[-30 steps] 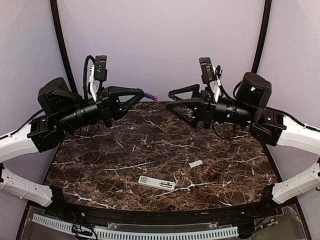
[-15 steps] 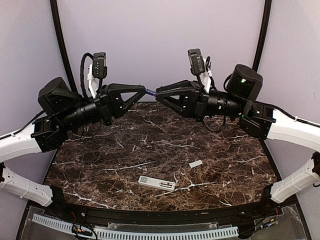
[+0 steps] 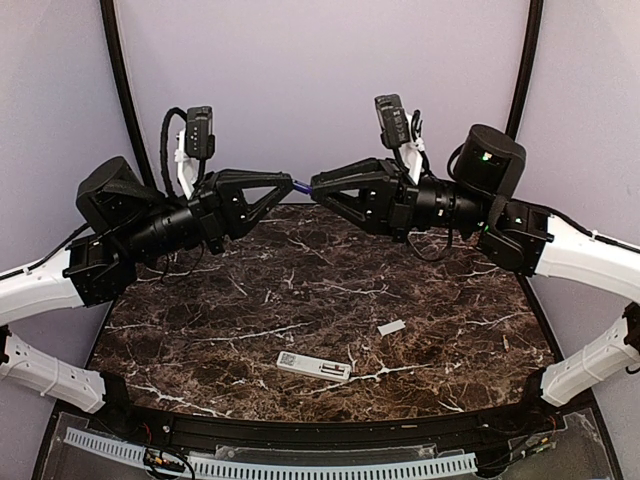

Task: Load the batteries into the remote control
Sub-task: Pass from the left arm to the right

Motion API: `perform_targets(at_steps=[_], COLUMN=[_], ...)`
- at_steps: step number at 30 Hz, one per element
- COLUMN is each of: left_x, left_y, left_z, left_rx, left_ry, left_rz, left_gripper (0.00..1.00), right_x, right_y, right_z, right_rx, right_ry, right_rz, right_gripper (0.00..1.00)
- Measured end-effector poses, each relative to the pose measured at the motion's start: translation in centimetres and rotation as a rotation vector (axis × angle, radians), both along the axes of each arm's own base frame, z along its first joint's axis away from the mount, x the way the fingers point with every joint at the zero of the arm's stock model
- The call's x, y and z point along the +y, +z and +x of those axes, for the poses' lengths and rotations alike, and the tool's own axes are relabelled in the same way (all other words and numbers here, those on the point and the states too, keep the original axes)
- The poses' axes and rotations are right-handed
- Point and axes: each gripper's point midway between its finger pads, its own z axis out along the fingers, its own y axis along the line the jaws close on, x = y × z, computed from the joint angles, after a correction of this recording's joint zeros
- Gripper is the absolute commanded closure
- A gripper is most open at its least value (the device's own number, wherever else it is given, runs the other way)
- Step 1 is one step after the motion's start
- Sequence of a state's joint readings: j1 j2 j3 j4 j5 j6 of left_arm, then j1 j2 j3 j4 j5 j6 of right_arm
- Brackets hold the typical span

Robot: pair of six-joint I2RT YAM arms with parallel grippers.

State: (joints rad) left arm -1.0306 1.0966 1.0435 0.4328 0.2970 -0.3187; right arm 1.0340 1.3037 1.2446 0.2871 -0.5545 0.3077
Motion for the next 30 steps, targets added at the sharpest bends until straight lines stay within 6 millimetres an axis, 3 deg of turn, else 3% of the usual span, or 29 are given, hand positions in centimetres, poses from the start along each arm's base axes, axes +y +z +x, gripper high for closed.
perform_targets(at_steps=[7, 17, 23, 25, 26, 28, 30], left_x=[0.0, 0.0, 0.1, 0.1, 0.2, 0.3, 0.7], left_y=[0.0, 0.0, -0.2, -0.5, -0.7, -1.3, -2.3], left_z=[0.0, -0.1, 0.0, 0.0, 0.1, 0.4, 0.7], left_rx=[0.000, 0.000, 0.001, 0.003, 0.001, -0.007, -0.025], left_ry=[0.001, -0.003, 0.000, 0.004, 0.011, 0.041, 0.077], left_rz=[0.000, -0.002, -0.004, 0.001, 0.010, 0.037, 0.086], left_gripper=[1.00, 1.00, 0.99, 0.70, 0.46, 0.27, 0.21], right_x=[0.3, 0.4, 0.5, 0.5, 0.5, 0.5, 0.4], right_y=[-0.5, -0.8, -0.9, -1.2, -1.4, -1.8, -2.5], right_z=[0.1, 0.1, 0.1, 0.2, 0.2, 0.5, 1.1], right_rx=[0.004, -0.004, -0.006, 0.001, 0.007, 0.025, 0.050], right_ry=[0.005, 0.006, 0.008, 0.005, 0.002, -0.011, -0.037], right_rz=[-0.014, -0.020, -0.025, -0.037, -0.047, -0.073, -0.110], right_gripper=[0.69, 1.00, 1.00, 1.00, 1.00, 1.00, 1.00])
